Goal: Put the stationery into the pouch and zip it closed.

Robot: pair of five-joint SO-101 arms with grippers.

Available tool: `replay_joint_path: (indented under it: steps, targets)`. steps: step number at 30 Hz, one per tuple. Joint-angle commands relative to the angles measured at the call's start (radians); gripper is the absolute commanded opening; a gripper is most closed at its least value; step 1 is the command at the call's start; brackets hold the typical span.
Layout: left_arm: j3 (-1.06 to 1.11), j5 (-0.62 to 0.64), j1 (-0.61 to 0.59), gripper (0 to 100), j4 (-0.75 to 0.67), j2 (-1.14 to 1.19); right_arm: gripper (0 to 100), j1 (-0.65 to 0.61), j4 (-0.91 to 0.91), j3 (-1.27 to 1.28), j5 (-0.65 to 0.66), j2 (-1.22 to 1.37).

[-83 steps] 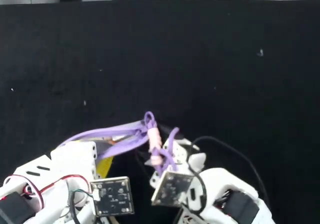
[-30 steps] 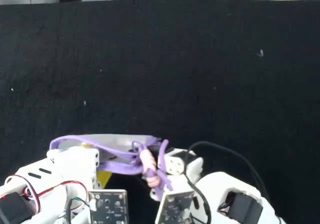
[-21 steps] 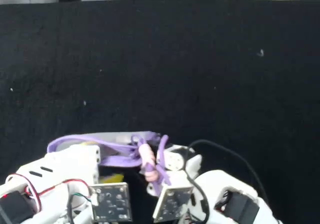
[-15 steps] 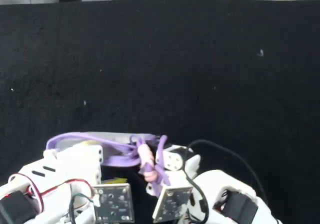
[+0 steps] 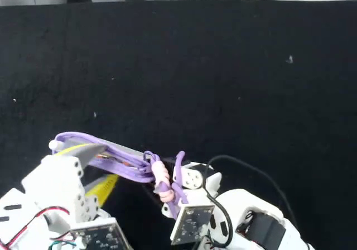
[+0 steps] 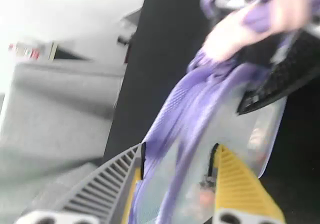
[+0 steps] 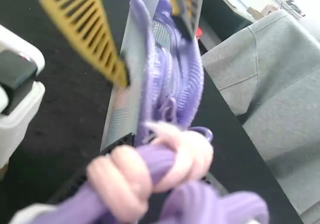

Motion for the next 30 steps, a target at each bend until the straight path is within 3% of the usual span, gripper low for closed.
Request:
replay_joint_path:
  steps: [1, 10, 14, 19, 24, 30]
  targets:
    - [-0.07, -0.023, -0.085, 24, 0.015, 0.002, 1.1, 0.006, 0.0, 0.021, -0.008, -0.125]
    - [-0.275, 0.014, -0.14, 24, 0.031, -0.126, 1.1, 0.069, 0.0, 0.019, -0.009, -0.125]
    - [-0.343, 0.106, -0.203, 23, 0.029, -0.118, 1.1, 0.069, 0.0, 0.021, -0.009, -0.125]
    - [-0.44, 0.308, -0.288, 14, -0.031, -0.06, 1.1, 0.069, 0.002, 0.021, -0.009, -0.125]
    - [-0.403, 0.471, -0.529, 16, -0.143, 0.015, 1.1, 0.068, 0.029, 0.015, -0.011, -0.125]
    - [-0.163, 0.76, -1.063, 22, -0.344, 0.176, 1.1, 0.069, 0.028, 0.013, -0.06, -0.125]
